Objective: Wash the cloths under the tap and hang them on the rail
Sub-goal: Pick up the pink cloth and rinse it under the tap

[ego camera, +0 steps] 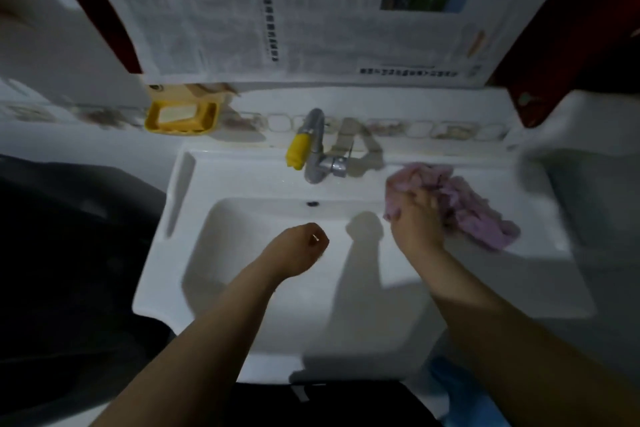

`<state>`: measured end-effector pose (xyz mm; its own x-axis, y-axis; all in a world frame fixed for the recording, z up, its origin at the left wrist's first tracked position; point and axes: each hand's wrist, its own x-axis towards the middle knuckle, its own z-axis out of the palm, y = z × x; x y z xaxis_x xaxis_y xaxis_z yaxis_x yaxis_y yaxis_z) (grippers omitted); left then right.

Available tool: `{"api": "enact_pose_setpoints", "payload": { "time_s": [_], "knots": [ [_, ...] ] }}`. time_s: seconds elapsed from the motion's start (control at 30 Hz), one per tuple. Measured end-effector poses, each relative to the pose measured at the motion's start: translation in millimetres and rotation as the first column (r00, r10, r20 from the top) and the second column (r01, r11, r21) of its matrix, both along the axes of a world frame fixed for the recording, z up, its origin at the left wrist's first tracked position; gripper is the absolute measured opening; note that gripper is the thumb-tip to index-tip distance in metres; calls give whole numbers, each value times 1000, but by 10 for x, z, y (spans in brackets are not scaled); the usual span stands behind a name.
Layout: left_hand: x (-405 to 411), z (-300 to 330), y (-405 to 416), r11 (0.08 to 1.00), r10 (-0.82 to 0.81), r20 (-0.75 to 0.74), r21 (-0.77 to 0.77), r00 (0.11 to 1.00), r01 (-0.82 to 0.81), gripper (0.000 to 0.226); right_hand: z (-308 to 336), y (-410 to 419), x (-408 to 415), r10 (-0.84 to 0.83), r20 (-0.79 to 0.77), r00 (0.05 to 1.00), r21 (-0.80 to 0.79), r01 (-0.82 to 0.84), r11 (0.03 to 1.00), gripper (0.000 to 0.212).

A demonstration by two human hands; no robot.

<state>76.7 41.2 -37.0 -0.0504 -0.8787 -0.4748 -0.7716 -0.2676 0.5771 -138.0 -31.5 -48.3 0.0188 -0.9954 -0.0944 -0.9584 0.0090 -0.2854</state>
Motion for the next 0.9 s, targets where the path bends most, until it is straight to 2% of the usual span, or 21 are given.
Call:
{"api": "enact_pose_setpoints", "payload": {
  "time_s": [0.07, 0.13, 0.27, 0.33, 0.4, 0.47, 0.57, 0.67, 0.73, 0.83, 0.9],
  "knots": [
    [-151, -51, -6, 999, -9, -12, 31, 1000, 9, 22, -32, -130, -268, -74, -107, 991, 47, 80, 996, 61],
    [-257, -91, -16, 999, -15, -27, 50, 1000, 17, 19, -73, -229, -462, -132, -160, 978, 113, 151, 982, 67],
    [-377, -106, -57, 998, -7, -41, 59, 999, 9, 24, -191, -349, -675, -178, -204, 963, 134, 208, 969, 43],
    [-400, -107, -90, 998, 1, -50, 63, 999, 2, 24, -218, -348, -730, -207, -198, 958, 104, 231, 967, 41],
    [-421, -102, -129, 998, 29, -58, 56, 998, -26, 23, -191, -319, -759, -252, -112, 961, 57, 259, 964, 43],
    [-462, -70, -152, 995, 99, -100, 29, 990, -97, 21, -98, -284, -773, -316, 59, 947, -22, 318, 948, 41],
    [-559, 63, -166, 977, 208, -278, 6, 938, -215, 20, 199, -154, -716, -348, 330, 878, -110, 402, 909, 30],
    [-597, 219, -170, 960, 279, -512, 121, 813, -253, 37, 588, -17, -529, -275, 503, 819, -131, 387, 913, 19],
    [-612, 307, -199, 951, 309, -660, 233, 685, -204, 57, 852, 77, -324, -230, 664, 712, -34, 335, 941, 12],
    [-625, 406, -258, 898, 439, -826, 416, 355, -142, 85, 1013, 218, 36, -144, 747, 649, 111, 93, 990, 21],
    [-552, 455, -259, 871, 491, -857, 475, 156, -129, 91, 959, 343, 278, -64, 766, 639, 206, -150, 967, 34]
  ]
}}
